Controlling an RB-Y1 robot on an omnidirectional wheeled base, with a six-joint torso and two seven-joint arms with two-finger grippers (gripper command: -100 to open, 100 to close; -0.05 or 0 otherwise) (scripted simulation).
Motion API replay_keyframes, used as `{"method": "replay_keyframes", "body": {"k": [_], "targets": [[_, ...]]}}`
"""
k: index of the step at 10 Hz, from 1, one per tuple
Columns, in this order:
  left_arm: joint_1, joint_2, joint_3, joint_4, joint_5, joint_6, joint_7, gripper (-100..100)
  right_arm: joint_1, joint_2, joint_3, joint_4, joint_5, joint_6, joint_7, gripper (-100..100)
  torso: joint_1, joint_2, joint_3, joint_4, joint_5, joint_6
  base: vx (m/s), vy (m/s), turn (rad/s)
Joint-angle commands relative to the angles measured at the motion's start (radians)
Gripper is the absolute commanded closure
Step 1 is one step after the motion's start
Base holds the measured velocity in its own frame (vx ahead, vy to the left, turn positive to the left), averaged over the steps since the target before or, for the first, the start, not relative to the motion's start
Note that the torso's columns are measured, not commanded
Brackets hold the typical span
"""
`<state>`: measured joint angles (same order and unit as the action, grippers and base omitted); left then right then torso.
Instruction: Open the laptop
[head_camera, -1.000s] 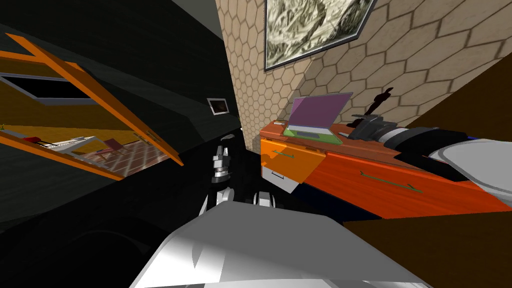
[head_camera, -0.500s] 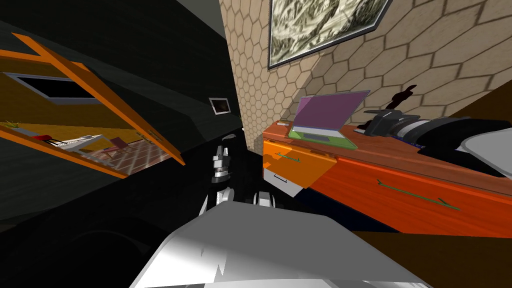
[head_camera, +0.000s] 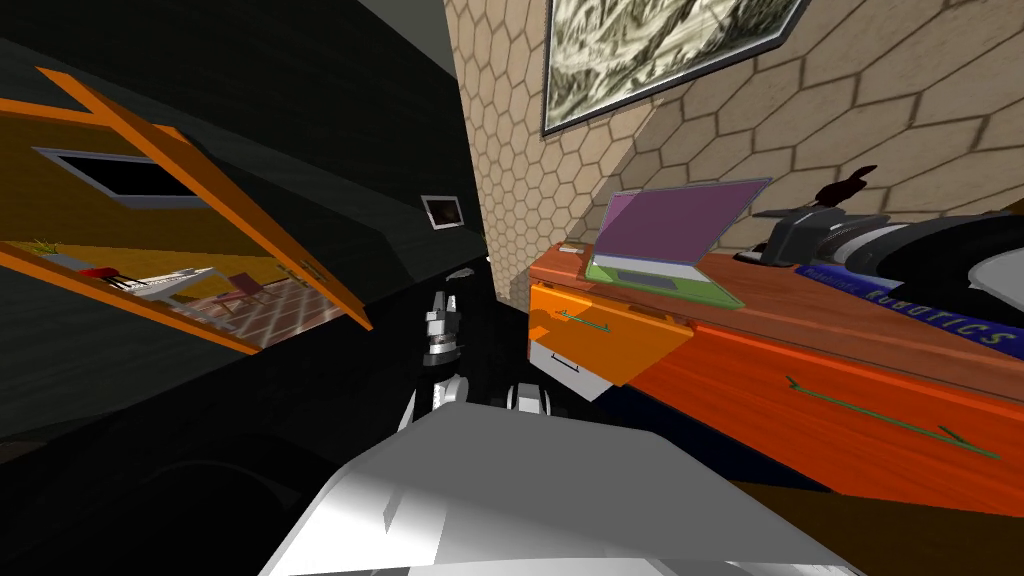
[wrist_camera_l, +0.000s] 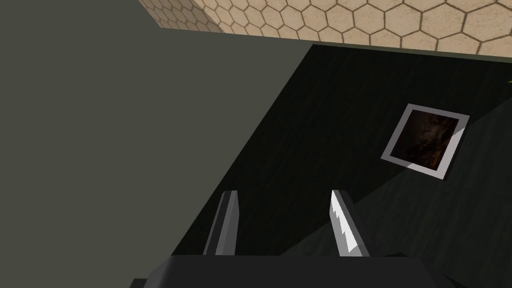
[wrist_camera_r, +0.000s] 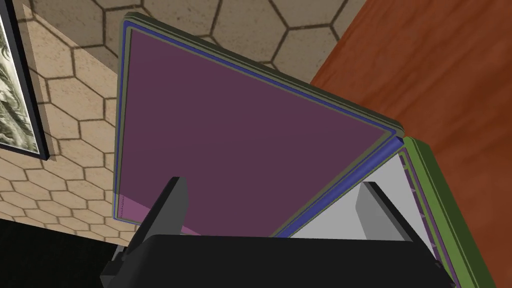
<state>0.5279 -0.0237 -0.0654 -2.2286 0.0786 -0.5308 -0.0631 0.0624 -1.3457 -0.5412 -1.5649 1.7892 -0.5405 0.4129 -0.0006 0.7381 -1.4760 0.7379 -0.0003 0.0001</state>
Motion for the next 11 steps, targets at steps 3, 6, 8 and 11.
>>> {"method": "replay_keyframes", "body": {"k": [3, 6, 8, 11], "targets": [[0.000, 0.000, 0.000, 0.000, 0.000, 0.000, 0.000, 0, 0.002, -0.118, -0.017, 0.097, 0.131, -0.023, -0.009, -100, 0.000, 0.000, 0.000, 0.000, 0.000, 0.000, 0.091, 0.029, 0.054], [0.000, 0.000, 0.000, 0.000, 0.000, 0.000, 0.000, 0, 0.000, -0.185, -0.024, 0.153, 0.194, -0.036, -0.007, -100, 0.001, 0.000, 0.000, 0.000, 0.000, 0.000, 0.077, 0.034, 0.045], [0.000, 0.000, 0.000, 0.000, 0.000, 0.000, 0.000, 0, 0.000, -0.214, -0.028, 0.176, 0.221, -0.041, -0.006, -100, 0.000, -0.001, 0.000, 0.000, 0.000, 0.000, 0.074, 0.012, 0.036], [0.000, 0.000, 0.000, 0.000, 0.000, 0.000, 0.000, 0, -0.002, -0.278, -0.035, 0.222, 0.276, -0.052, -0.004, -100, 0.002, 0.001, 0.001, 0.001, 0.001, 0.000, 0.047, 0.031, 0.032]]}}
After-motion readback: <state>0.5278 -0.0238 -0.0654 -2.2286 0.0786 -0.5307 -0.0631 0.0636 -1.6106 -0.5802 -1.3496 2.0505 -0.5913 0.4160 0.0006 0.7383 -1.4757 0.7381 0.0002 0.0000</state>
